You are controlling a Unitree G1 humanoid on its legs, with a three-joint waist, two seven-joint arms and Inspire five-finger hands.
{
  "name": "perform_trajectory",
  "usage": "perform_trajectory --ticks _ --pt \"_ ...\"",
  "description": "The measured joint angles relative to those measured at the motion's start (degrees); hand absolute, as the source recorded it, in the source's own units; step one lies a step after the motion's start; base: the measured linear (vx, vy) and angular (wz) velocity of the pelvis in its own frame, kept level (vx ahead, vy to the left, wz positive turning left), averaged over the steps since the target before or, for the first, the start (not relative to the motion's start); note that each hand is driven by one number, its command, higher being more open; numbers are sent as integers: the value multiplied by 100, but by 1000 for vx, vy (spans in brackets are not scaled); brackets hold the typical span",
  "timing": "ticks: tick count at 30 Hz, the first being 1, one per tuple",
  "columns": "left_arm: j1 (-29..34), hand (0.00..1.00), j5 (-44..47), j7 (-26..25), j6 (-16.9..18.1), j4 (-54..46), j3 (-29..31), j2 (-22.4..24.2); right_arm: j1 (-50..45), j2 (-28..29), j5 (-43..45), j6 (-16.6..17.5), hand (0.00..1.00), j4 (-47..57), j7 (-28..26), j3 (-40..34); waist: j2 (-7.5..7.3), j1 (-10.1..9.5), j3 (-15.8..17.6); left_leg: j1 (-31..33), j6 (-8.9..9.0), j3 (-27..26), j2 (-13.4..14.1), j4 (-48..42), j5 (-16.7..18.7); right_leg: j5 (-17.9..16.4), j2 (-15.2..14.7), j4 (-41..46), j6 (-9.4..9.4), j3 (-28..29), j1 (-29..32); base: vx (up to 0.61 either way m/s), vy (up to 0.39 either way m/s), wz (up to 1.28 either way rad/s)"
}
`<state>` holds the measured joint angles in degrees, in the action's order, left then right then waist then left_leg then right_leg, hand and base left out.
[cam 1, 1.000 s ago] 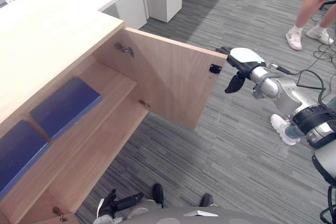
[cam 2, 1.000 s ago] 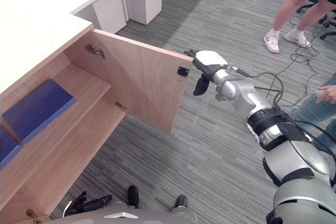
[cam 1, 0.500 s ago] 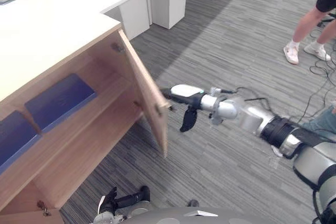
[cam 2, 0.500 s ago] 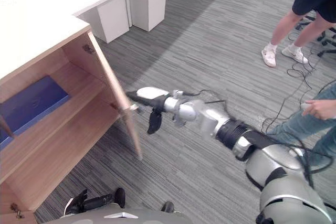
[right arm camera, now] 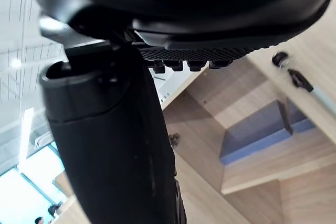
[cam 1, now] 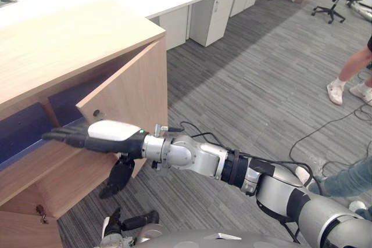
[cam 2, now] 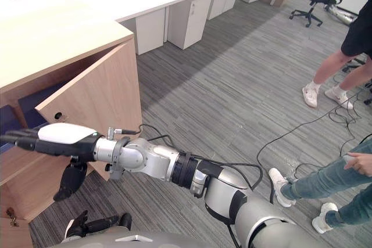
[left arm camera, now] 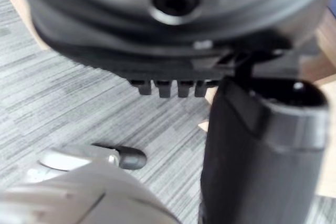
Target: Walk over to the cabinet, pick up the folder, carry it to the office cabinet, place the folder inside the office cabinet, then close the office cabinet door
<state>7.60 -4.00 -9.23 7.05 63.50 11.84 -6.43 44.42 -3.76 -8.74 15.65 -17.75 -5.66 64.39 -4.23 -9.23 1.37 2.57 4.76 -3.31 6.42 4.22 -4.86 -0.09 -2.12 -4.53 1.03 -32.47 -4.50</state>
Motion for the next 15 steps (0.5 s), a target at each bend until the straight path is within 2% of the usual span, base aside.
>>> perform_trajectory --ticks 4,9,11,15 --pt "48 100 4 -14 6 -5 43 -16 -389 -74 -211 -10 100 -527 -26 144 -39 0 -27 3 44 38 -35 35 -13 -13 -31 0 44 -24 25 -31 49 7" --pt "66 100 7 53 16 -7 174 18 -1664 -994 -707 -39 100 -1054 -150 2 33 39 2 14 32 41 -96 57 -33 -74 -152 192 99 -27 126 24 49 0" --pt "73 100 3 114 16 -5 215 37 -2118 -1283 -928 -53 100 -1254 -174 -289 72 70 27 19 8 53 -132 56 -21 -146 -221 335 139 -41 179 53 47 5" --pt "97 100 -45 233 20 -2 136 65 -3385 -1810 -1335 -238 100 -1684 -154 -1675 182 198 75 18 -126 81 -306 53 10 -446 -555 945 268 -77 367 86 56 7"
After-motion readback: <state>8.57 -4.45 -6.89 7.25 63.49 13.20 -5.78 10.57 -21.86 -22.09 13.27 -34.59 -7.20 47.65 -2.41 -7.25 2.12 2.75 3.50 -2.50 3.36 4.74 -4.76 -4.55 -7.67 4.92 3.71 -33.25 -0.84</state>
